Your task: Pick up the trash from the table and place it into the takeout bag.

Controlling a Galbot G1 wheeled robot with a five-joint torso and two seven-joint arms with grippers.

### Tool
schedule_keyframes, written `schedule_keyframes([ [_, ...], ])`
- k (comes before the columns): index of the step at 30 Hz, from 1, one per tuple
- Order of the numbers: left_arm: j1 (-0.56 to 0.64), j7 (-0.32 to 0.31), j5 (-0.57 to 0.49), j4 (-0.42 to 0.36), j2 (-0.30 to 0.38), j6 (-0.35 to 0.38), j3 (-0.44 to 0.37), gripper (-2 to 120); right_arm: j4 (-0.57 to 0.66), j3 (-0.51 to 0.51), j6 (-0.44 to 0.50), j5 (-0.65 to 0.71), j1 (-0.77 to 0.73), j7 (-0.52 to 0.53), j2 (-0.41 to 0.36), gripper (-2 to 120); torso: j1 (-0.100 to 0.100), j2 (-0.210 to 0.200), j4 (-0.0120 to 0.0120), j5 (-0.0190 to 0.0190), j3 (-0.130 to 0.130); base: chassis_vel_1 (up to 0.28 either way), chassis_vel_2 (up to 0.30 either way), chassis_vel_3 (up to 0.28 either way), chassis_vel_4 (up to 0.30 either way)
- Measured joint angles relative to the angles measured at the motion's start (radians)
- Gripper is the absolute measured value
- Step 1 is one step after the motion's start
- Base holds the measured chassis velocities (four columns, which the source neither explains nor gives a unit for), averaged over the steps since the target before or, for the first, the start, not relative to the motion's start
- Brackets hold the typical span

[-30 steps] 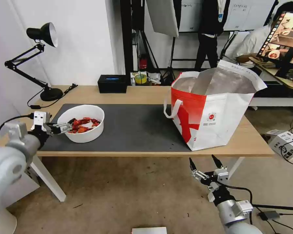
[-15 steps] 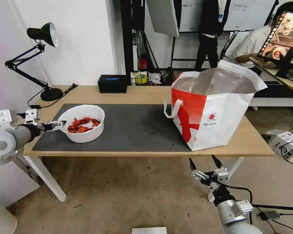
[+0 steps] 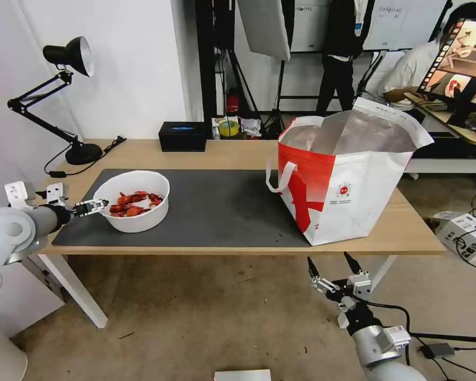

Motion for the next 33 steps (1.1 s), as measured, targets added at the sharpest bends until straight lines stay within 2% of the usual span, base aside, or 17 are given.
schedule_keyframes([
  [13, -0.049, -0.01, 0.008, 0.041, -0.011, -0.003, 0.048, 100, 0.0, 0.0, 0.0, 0.0, 0.0, 0.0, 0.0, 100, 0.0, 0.0, 0.0, 0.0, 0.0, 0.0, 0.0, 0.0, 0.0],
  [27, -0.091, -0.032, -0.027, 0.075, -0.014, -0.005, 0.09, 100, 0.0, 0.0, 0.0, 0.0, 0.0, 0.0, 0.0, 100, 0.0, 0.0, 0.0, 0.0002, 0.0, 0.0, 0.0, 0.0, 0.0],
  [33, -0.098, -0.032, -0.035, 0.079, -0.01, -0.005, 0.093, 95, 0.0, 0.0, 0.0, 0.0, 0.0, 0.0, 0.0, 100, 0.0, 0.0, 0.0, 0.0001, 0.0, 0.0, 0.0, 0.0, 0.0],
])
